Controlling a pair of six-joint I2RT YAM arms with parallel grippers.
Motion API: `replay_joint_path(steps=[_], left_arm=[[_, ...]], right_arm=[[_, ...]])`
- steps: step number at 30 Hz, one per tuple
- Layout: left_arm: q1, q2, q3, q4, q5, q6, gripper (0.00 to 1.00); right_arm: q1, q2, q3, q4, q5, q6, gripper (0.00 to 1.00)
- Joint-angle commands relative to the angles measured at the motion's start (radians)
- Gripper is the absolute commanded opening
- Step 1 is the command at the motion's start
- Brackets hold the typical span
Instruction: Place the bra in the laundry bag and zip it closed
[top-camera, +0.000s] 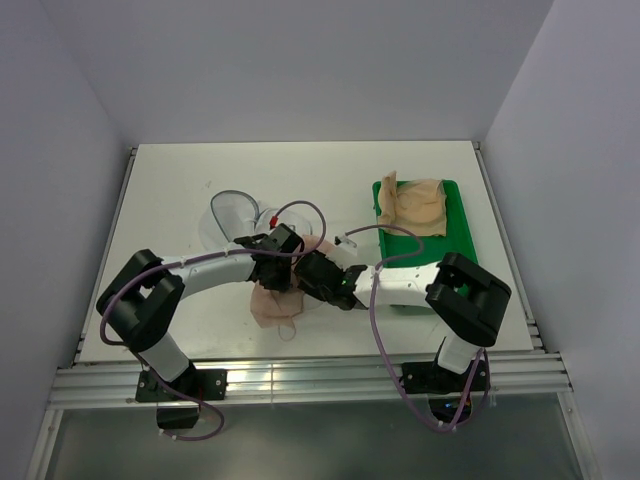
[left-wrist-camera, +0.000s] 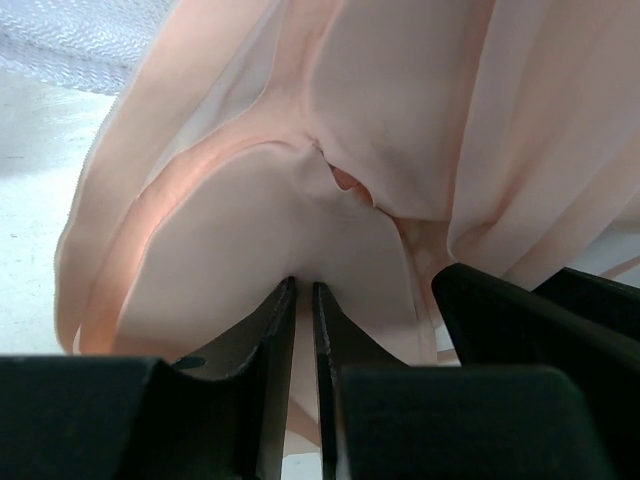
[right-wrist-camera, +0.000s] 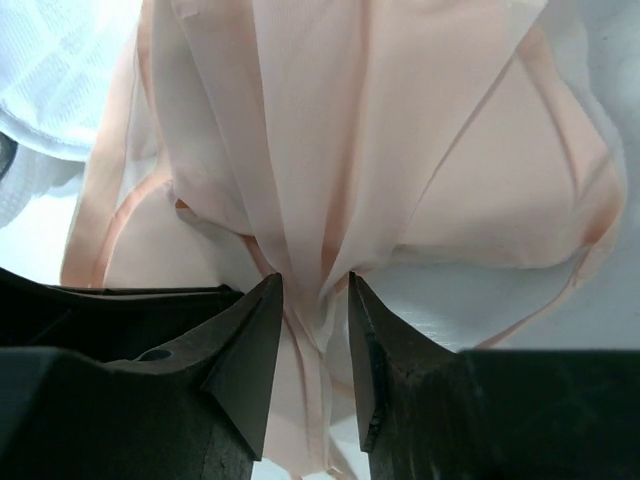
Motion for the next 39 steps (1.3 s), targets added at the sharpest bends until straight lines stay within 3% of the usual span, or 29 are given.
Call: replay_joint_path(steps=[1,4,8,11,24,29,39], left_arm=[[-0.005,-0.012,-0.007,0.018,0.019,-0.014,0.19],[-0.005,-0.015,-0.004,0.013,0.019,-0.011,0.19],[-0.005,-0.009,0.004,0.016,0.029,-0.011,0.19],[-0.005,0.002,0.025,0.015,0.041,-0.014,0.19],[0.018,0.102,0.128,-0.028,0.019,-0.063,0.08],[0.018,0.126,0.136,-0.03,0.006,-0.08,0.04],[0.016,0.117,0.118,-0.044,-0.01,-0.083,0.03]], right_arm=[[-0.007,0.008,0.048,-0.008,0.057,0.008,0.39],[-0.007,0.024,0.048,0.0,0.049,0.005,0.32],[-0.007,0.022,0.036,0.008,0.026,-0.015,0.1],[-0.001,0.002,0.021,0.0,0.0,-0.034,0.0],[0.075,-0.337,-0.219,-0.149,-0.1,-0.104,0.0],[0.075,-0.456,-0.204,-0.248,-0.105,-0.157,0.0],[0.059,-0.515,-0.081,-0.314,-0.101,-0.245,0.0]])
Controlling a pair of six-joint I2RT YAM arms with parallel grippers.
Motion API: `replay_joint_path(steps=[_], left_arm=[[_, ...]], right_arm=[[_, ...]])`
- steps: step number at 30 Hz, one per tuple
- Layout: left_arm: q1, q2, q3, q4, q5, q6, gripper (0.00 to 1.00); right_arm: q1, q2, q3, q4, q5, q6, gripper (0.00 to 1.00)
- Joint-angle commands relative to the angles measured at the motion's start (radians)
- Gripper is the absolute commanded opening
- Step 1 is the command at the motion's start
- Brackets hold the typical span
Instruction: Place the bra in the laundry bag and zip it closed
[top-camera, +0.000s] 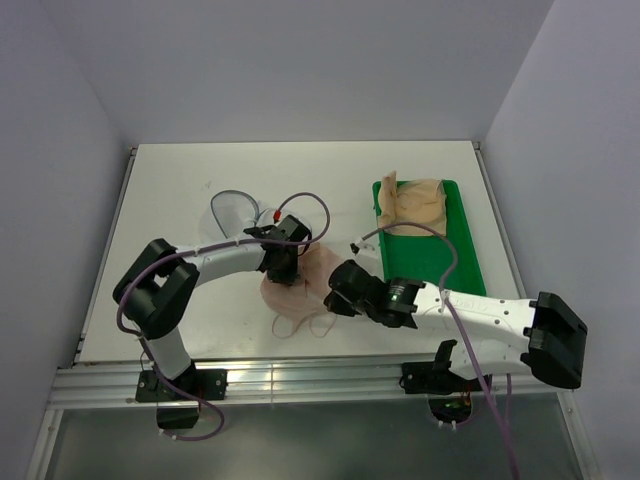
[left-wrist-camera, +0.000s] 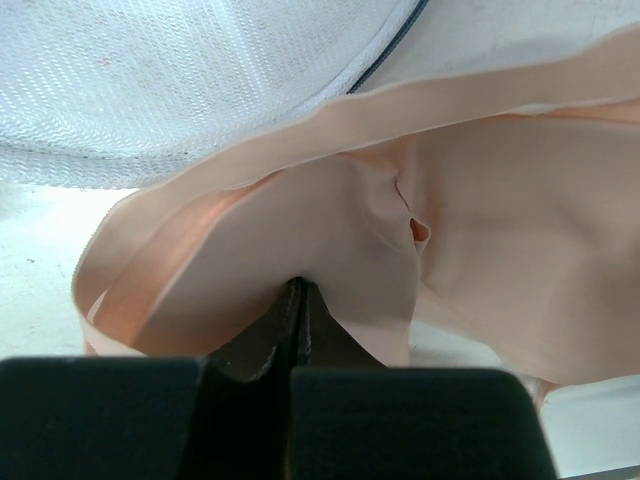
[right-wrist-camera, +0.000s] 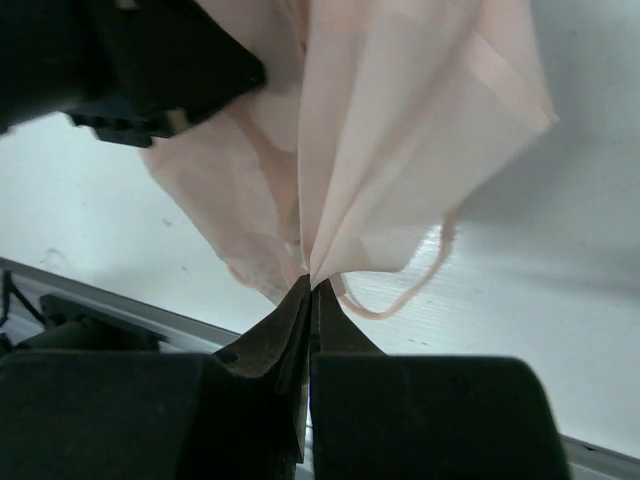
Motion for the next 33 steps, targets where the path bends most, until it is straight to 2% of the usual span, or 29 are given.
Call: replay_joint_path(steps=[1,9,14,17,18,23,26,27,29,33], left_arm=[[-0.002,0.002,-0.001,-0.019,-0.024,-0.018,0.04],[-0.068,-0.15,-0.057,-0.057,0.033,-0.067,0.04],[-0.088,-0.296,-0.094,-0.077,0.069,-0.119,0.05],[-0.088,-0.359,-0.071,-0.132,0.024,-0.128,0.13],[-0.088,-0.37,-0.062,-0.146,0.013,-0.125,0.21],[-0.083,-0.35,-0.024,-0.207,-0.068,-0.107,0.31],[-0.076,-0.327,-0.045,-0.194,-0.076,-0.098,0.34],[-0.071,-0.321,-0.053,-0.19,-0.08,-0.092,0.36],[-0.066,-0.305,-0.067,-0.189,-0.092,-0.087,0.4],[-0.06,-0.276,-0.071,-0.206,-0.129,-0.082,0.48]], right_arm=[[-0.022,-0.019,0.076,-0.028,0.02,-0.054,0.0],[-0.202,0.149,0.223,0.039,-0.069,-0.179,0.0],[-0.239,0.3,0.334,0.051,-0.114,-0.233,0.0],[-0.239,0.353,0.345,0.071,-0.149,-0.244,0.0],[-0.239,0.361,0.34,0.088,-0.155,-0.241,0.0],[-0.238,0.354,0.292,0.116,-0.186,-0.238,0.02],[-0.236,0.314,0.28,0.091,-0.169,-0.25,0.21],[-0.236,0.305,0.279,0.075,-0.163,-0.253,0.36],[-0.238,0.277,0.268,0.067,-0.167,-0.261,0.52],[-0.238,0.246,0.248,0.058,-0.167,-0.262,0.63]])
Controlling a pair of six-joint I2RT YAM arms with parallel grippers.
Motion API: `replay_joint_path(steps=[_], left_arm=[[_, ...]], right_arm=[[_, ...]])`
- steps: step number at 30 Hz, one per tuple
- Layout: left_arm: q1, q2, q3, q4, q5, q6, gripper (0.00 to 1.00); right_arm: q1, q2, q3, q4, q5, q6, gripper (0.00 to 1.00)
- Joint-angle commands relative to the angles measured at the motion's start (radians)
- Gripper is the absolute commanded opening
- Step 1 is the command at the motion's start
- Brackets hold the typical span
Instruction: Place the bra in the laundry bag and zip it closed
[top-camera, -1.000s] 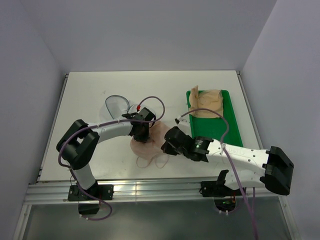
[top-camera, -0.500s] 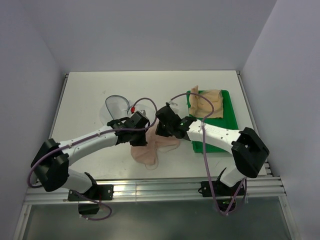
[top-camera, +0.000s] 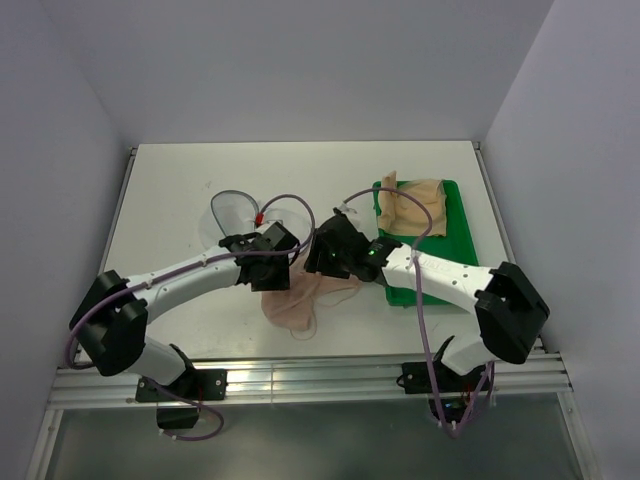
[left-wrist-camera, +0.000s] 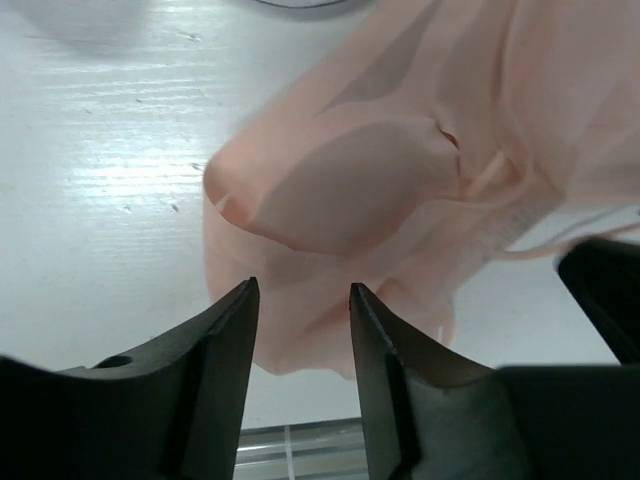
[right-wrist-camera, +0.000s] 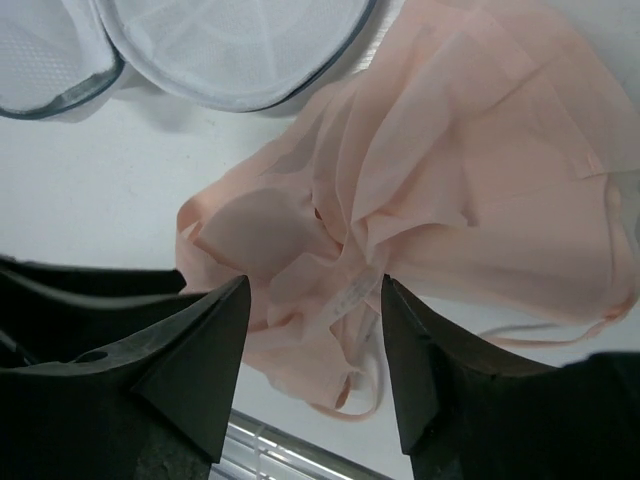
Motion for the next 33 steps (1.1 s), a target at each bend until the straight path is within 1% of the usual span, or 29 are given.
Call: replay_joint_path(steps=[1,5,8,10,14,15,17,18,24,33], left_arm=[[0.007,0.031,-0.001,-0.013,-0.08,0.019,0.49],[0.007,0.065,0.018,-0.042,-0.117,0.025,0.49],[0.007,0.077,0.025,-0.068,-0.137,0.031,0.45],[0.007,0.083,0.031,-0.087,-0.156,0.034,0.39],[0.007,0.09,0.045,-0.108,-0.18,0.034,0.26],[0.007,0.088,0.046,-0.111,-0.183,0.034,0.18],[0.008,0.08,0.045,-0.111,-0.184,0.033,0.09],[0.008,0.077,0.045,-0.111,-0.183,0.034,0.0],[0.021,0.048,0.023,-0.127,-0.198,0.033,0.0],[0.099,-0.058,-0.064,-0.131,-0.184,0.043,0.0]], right_arm=[[0.002,-0.067,-0.028,-0.002,0.002,-0.017,0.64],[0.011,-0.098,-0.061,0.011,-0.004,-0.01,0.64],[0.011,-0.112,-0.099,0.021,-0.006,-0.003,0.64],[0.009,-0.121,-0.122,0.035,-0.008,0.002,0.64],[0.012,-0.11,-0.139,0.052,-0.008,0.003,0.64],[0.011,-0.101,-0.146,0.061,-0.008,0.003,0.64],[0.011,-0.092,-0.154,0.072,-0.011,0.005,0.64],[0.012,-0.078,-0.163,0.083,-0.008,0.005,0.64],[-0.009,-0.022,-0.2,0.132,-0.009,0.017,0.64],[-0.052,0.055,-0.205,0.169,-0.011,0.017,0.63]])
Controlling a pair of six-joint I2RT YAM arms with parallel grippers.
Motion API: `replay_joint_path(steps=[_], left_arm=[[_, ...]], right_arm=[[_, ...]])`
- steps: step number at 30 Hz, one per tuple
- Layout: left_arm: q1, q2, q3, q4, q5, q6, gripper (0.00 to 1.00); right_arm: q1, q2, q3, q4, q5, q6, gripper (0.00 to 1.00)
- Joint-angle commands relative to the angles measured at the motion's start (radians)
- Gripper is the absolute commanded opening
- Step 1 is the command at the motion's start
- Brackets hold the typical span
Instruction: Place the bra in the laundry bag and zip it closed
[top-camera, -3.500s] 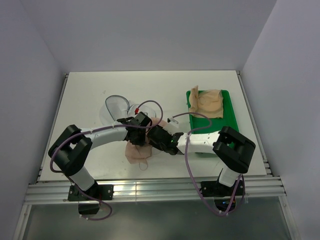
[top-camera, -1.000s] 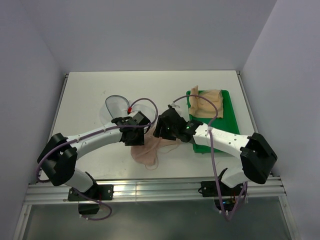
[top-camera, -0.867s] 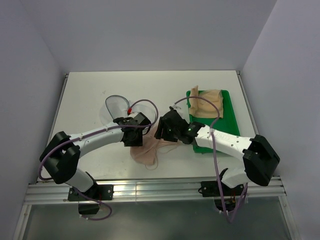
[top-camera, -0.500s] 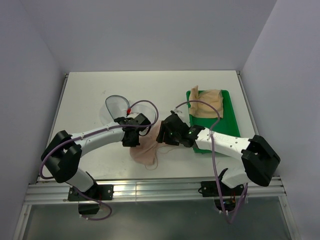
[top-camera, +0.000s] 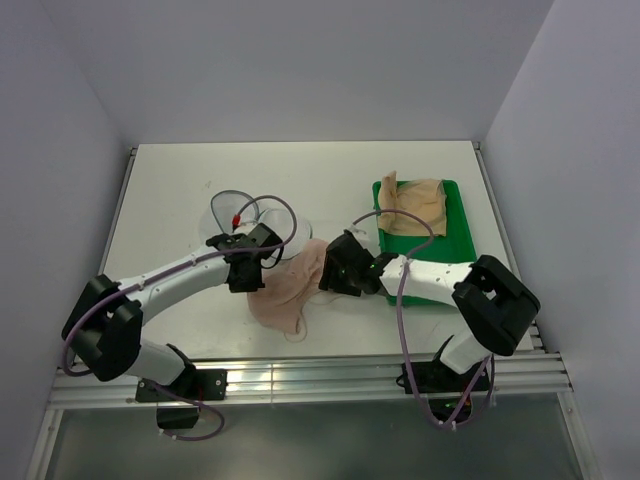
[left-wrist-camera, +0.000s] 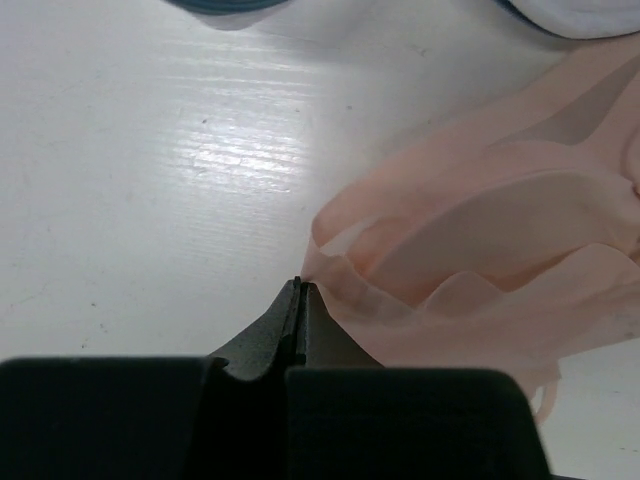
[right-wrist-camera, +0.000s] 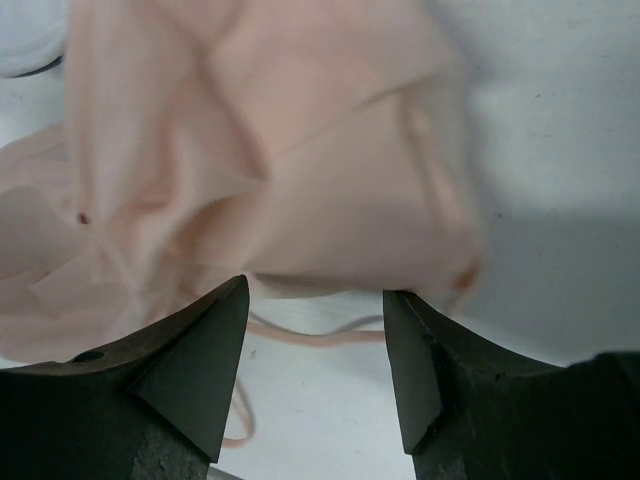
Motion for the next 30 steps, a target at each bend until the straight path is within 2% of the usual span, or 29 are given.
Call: replay_joint_path(steps=[1,7,10,18,24,27,30], left_arm=[[0.016,-0.063,-0.02,-0.017,-0.022,0.014,0.0],[0.103,-0.065,-0.008,-0.021,0.036,0.05,0.0],[0.158,-0.1,-0.019,0.002,0.147,0.096,0.0],[0.174,-0.08,-0.053,0.038,0.353,0.127,0.0],[0.223,-0.025,-0.042,0.023,0.366,0.198,0.0],[0.29,0.002,-0.037,0.042,0.425,0.227,0.0],[0.359,0.025,-0.028,0.049,0.467,0.256,0.0]], right_arm=[[-0.016,0.017,0.003,0.047,0.015,0.005,0.63],[-0.057,0.046,0.006,0.053,0.016,0.002,0.63],[-0.071,0.069,0.02,0.054,0.016,0.002,0.63],[-0.08,0.049,0.046,0.082,0.022,0.049,0.63],[-0.094,0.06,0.075,0.093,0.042,0.066,0.63],[-0.12,0.103,0.094,0.097,0.031,0.057,0.61],[-0.148,0.119,0.095,0.097,0.036,0.046,0.52]])
